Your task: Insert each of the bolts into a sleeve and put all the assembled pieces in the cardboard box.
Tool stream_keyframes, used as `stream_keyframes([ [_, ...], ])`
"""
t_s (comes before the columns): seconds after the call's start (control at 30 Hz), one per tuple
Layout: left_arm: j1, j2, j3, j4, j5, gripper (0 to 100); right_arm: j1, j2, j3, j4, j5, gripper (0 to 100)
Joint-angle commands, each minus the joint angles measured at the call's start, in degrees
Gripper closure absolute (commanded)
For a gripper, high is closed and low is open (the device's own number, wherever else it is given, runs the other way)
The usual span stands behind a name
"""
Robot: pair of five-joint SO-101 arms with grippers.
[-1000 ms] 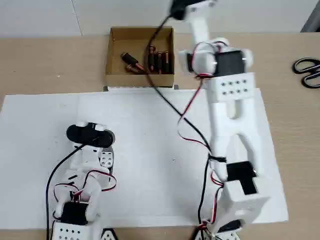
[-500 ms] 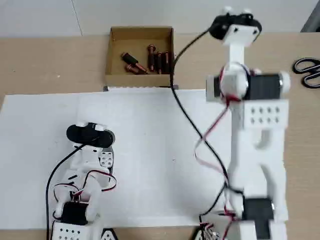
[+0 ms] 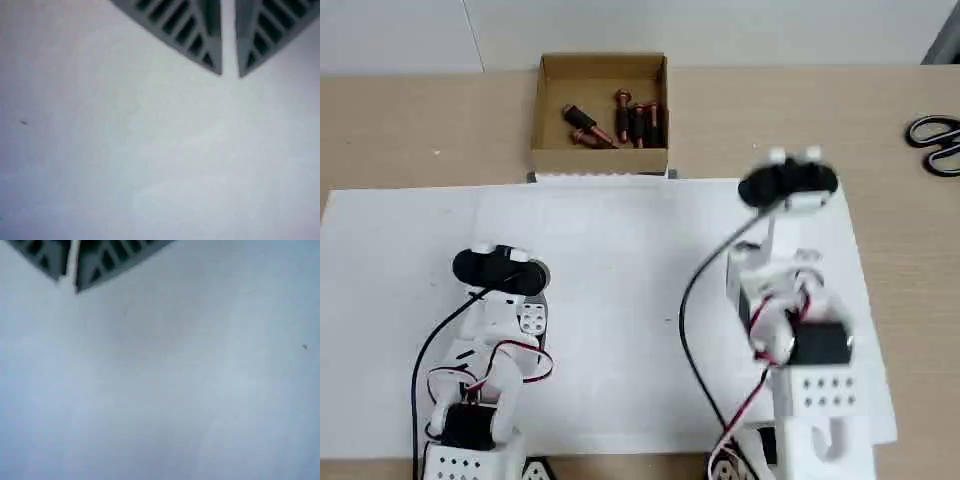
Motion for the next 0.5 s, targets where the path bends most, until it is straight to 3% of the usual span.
stream_keyframes([
  [0.0,0.35,-0.53,-0.40,0.44,-0.18,99,0.04,-9.71,11.43,-6.46,-0.70,99.6],
  [0.47,0.35,-0.53,-0.40,0.44,-0.18,99,-0.22,-43.91,34.55,-3.91,-0.26,99.6],
])
